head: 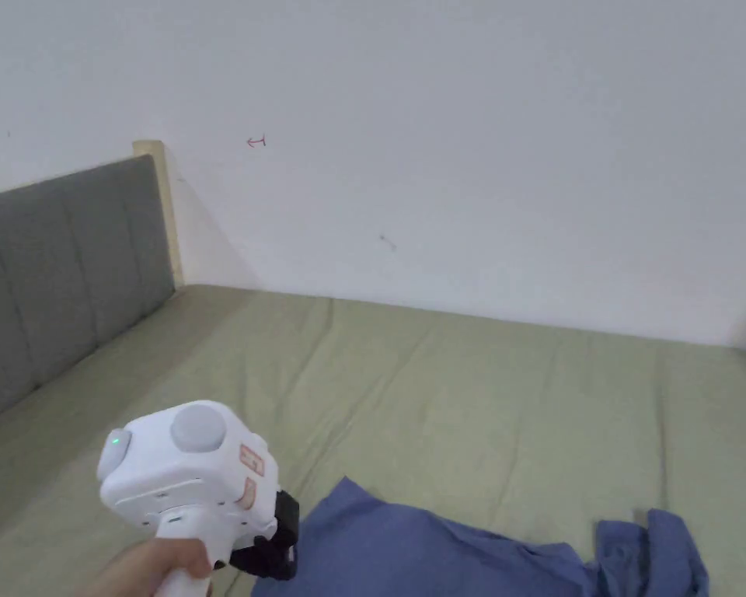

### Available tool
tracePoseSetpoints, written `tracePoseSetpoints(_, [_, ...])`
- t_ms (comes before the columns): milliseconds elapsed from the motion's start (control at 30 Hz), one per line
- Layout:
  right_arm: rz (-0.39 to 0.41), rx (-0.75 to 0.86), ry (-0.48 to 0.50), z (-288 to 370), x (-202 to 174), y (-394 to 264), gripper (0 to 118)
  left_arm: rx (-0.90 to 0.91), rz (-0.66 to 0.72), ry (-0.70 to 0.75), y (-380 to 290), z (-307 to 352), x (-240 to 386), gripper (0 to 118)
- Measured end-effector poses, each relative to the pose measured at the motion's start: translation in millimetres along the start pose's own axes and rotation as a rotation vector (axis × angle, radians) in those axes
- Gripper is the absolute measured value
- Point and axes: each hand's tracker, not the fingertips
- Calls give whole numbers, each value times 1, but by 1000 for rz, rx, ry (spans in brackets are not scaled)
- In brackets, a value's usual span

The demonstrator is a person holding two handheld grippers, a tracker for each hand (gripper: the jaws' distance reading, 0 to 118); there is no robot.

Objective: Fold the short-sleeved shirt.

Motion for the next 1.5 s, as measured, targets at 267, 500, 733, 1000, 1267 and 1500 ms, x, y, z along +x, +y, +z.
tracePoseSetpoints(267, [-11,-34,5,-63,35,19,0,16,13,52,112,-106,21,114])
tracePoseSetpoints(500, [-59,-95,-16,-109,58,15,0,-31,-48,182,109,-159,25,109])
tracePoseSetpoints(733, [-16,-9,21,-112,48,50,0,-23,-79,295,105,-150,26,28])
tracePoseSetpoints(1000, [-6,44,4,-149,31,137,117,-68,52,238,90,-149,19,4])
tracePoseSetpoints(1267, [69,53,-31,-189,-6,171,117,-57,20,254,93,-149,22,4])
tracePoseSetpoints(1500, [131,44,-91,-222,-23,161,103,-50,20,256,98,-150,20,4])
